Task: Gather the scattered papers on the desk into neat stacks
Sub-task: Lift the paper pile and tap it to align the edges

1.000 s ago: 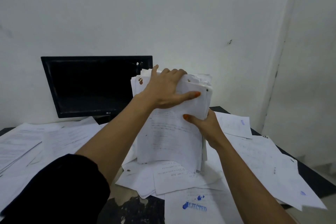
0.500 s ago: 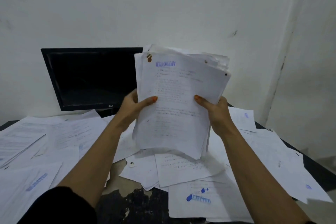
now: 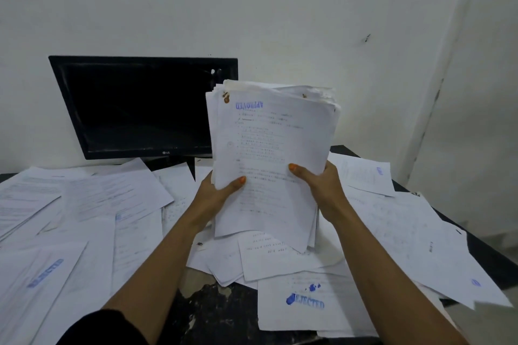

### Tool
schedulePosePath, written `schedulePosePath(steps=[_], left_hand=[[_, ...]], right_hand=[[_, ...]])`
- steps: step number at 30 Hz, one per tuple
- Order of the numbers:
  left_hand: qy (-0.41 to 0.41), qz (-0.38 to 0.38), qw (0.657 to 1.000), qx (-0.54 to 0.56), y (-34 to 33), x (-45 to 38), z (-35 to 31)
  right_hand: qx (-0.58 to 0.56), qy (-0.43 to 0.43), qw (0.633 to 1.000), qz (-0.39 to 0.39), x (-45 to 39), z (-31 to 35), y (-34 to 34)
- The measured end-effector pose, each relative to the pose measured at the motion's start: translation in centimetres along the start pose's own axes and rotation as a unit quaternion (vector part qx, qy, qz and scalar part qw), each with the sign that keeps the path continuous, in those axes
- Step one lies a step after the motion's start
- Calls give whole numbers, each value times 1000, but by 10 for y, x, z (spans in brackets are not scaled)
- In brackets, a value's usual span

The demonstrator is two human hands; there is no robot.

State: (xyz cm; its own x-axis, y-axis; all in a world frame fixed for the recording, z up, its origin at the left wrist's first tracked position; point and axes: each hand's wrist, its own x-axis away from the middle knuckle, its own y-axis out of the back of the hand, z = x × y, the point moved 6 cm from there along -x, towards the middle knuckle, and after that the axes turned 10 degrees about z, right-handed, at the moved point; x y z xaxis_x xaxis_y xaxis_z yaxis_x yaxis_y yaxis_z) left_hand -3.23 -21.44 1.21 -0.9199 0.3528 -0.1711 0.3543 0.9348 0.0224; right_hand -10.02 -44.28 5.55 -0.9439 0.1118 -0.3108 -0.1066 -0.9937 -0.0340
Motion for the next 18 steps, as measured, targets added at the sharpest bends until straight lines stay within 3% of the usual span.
schedulePosePath(steps=[7, 18], left_hand=[[6, 18, 1000, -16, 0, -3, -5], [-130, 26, 991, -31, -4, -20, -128]], right_hand=[[12, 22, 999, -22, 4, 3, 1], [7, 103, 994, -41, -14, 63, 3]])
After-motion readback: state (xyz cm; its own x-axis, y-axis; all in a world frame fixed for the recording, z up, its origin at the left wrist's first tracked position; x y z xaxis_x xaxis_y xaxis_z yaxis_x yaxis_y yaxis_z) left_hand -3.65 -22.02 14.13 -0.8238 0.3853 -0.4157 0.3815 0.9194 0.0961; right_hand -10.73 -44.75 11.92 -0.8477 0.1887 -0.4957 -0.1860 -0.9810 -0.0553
